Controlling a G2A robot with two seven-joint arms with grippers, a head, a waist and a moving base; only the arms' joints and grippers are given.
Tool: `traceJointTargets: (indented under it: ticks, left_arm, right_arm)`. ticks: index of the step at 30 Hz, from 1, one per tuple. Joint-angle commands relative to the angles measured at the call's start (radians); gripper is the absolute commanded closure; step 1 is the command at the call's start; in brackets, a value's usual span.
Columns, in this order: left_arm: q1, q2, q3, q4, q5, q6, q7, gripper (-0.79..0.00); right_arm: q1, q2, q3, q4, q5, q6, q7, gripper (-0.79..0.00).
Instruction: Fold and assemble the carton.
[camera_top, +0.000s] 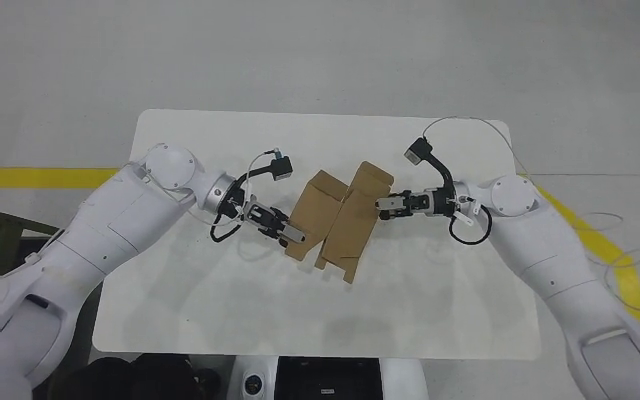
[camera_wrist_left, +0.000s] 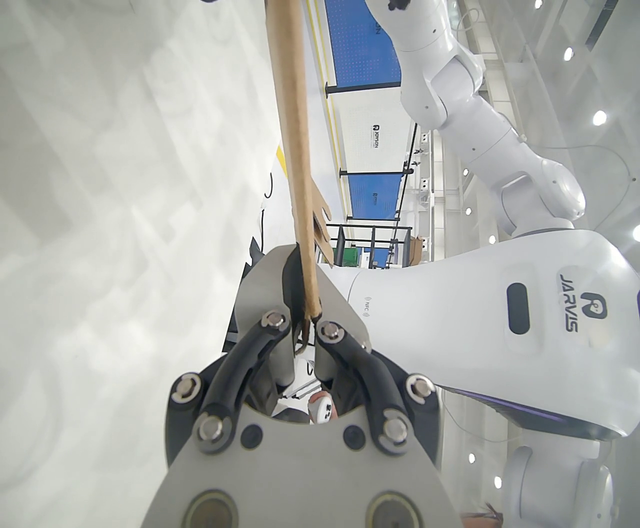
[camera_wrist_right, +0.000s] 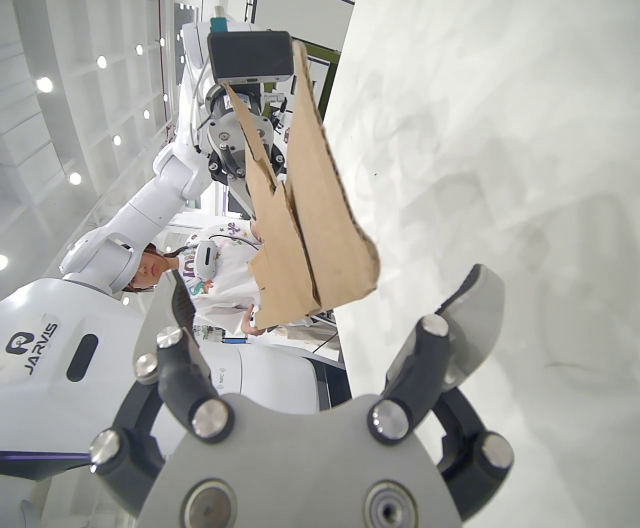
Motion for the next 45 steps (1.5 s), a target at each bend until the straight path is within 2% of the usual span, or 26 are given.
traceJointTargets:
  ticks: [1, 5, 8, 15, 17, 19, 26, 29, 32, 37, 38, 40, 41, 42, 43, 44, 45]
  left_arm:
    - [0.0, 0.0, 0.0, 0.0, 0.0, 0.0, 0.0, 0.0]
    - [0.014, 0.002, -0.011, -0.022, 0.026, 0.013, 0.021, 0.0]
    - [0.023, 0.006, -0.028, -0.038, 0.031, 0.019, -0.018, 0.0]
    - [0.047, 0.007, -0.056, -0.057, 0.05, 0.04, -0.039, 0.0]
    - [0.052, 0.006, -0.063, -0.058, 0.056, 0.044, -0.043, 0.0]
    - [0.056, 0.004, -0.07, -0.06, 0.062, 0.047, -0.046, 0.0]
    - [0.069, -0.001, -0.092, -0.065, 0.075, 0.063, -0.062, 0.0]
    - [0.074, -0.004, -0.1, -0.068, 0.079, 0.067, -0.067, 0.0]
    - [0.079, -0.006, -0.109, -0.068, 0.083, 0.071, -0.07, 0.0]
    - [0.089, -0.008, -0.124, -0.061, 0.088, 0.079, -0.078, 0.0]
    - [0.09, -0.009, -0.128, -0.061, 0.089, 0.08, -0.079, 0.0]
    - [0.093, -0.009, -0.135, -0.056, 0.091, 0.083, -0.082, 0.0]
    - [0.095, -0.009, -0.14, -0.053, 0.09, 0.084, -0.083, -0.123]
    - [0.095, -0.009, -0.144, -0.052, 0.091, 0.084, -0.083, -0.296]
    - [0.096, -0.009, -0.15, -0.05, 0.091, 0.082, -0.081, -0.619]
    - [0.098, -0.01, -0.156, -0.046, 0.086, 0.077, -0.077, -0.785]
    - [0.1, -0.009, -0.163, -0.041, 0.084, 0.073, -0.072, -0.785]
  right_arm:
    - [0.0, 0.0, 0.0, 0.0, 0.0, 0.0, 0.0, -0.785]
    - [-0.019, 0.004, 0.016, -0.032, -0.047, 0.011, -0.059, -0.785]
    - [-0.028, 0.01, 0.038, -0.04, -0.078, 0.01, -0.084, -0.785]
    - [-0.039, 0.014, 0.063, -0.049, -0.083, 0.019, -0.057, -0.785]
    - [-0.039, 0.012, 0.064, -0.046, -0.068, 0.022, -0.031, -0.563]
    - [-0.038, 0.008, 0.061, -0.044, -0.051, 0.021, 0.002, -0.376]
    - [-0.033, -0.002, 0.045, -0.036, -0.021, 0.049, 0.048, -0.351]
    - [-0.033, -0.005, 0.042, -0.033, -0.014, 0.05, 0.05, -0.283]
    - [-0.032, -0.007, 0.039, -0.032, -0.007, 0.052, 0.051, -0.163]
    - [-0.029, -0.009, 0.035, -0.034, 0.007, 0.06, 0.06, -0.025]
    - [-0.029, -0.009, 0.035, -0.034, 0.01, 0.06, 0.06, 0.0]
    - [-0.031, -0.01, 0.035, -0.036, 0.019, 0.056, 0.056, 0.0]
    - [-0.031, -0.01, 0.035, -0.036, 0.021, 0.055, 0.055, 0.0]
    - [-0.031, -0.01, 0.035, -0.037, 0.023, 0.055, 0.054, 0.0]
    - [-0.03, -0.011, 0.036, -0.038, 0.027, 0.054, 0.054, 0.0]
    - [-0.03, -0.011, 0.037, -0.041, 0.031, 0.052, 0.052, 0.0]
    - [-0.03, -0.011, 0.038, -0.042, 0.033, 0.05, 0.05, 0.0]
